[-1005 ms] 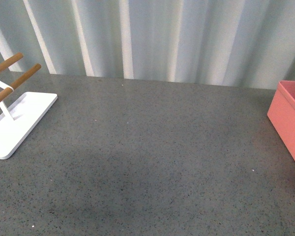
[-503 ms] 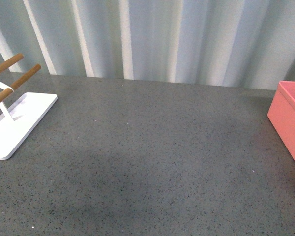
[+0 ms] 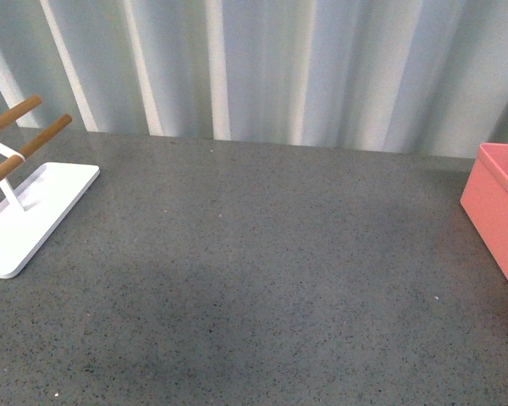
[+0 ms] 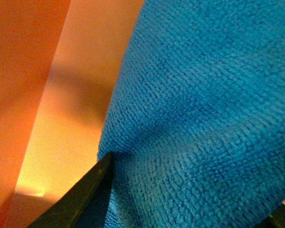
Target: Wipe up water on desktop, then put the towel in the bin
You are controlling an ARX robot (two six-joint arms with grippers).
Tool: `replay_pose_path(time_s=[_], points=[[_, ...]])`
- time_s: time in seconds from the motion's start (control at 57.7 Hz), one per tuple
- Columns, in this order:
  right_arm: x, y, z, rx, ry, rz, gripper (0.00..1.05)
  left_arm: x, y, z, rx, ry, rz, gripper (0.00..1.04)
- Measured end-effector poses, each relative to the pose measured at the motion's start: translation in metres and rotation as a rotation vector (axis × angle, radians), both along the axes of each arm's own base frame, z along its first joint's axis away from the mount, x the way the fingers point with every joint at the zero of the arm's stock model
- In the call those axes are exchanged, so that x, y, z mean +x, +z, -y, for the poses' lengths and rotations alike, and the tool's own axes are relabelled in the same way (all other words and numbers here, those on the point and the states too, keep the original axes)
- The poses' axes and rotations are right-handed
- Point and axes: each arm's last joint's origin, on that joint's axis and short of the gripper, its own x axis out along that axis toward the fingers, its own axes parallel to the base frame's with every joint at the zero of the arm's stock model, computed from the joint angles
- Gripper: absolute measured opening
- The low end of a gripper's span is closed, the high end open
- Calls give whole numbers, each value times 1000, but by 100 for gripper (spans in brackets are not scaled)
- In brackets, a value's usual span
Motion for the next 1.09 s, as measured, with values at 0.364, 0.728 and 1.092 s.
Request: replay_pose_path(time_s=[0.364, 0.728, 1.092], points=[[-5, 27, 5, 19, -2, 71, 98, 0, 0, 0, 0, 0, 0, 98], [-37, 147, -53, -10, 118, 559, 98, 0, 0, 0, 0, 0, 0, 98], [-164, 141, -146, 29, 23, 929, 84, 0, 0, 0, 0, 0, 0, 98]])
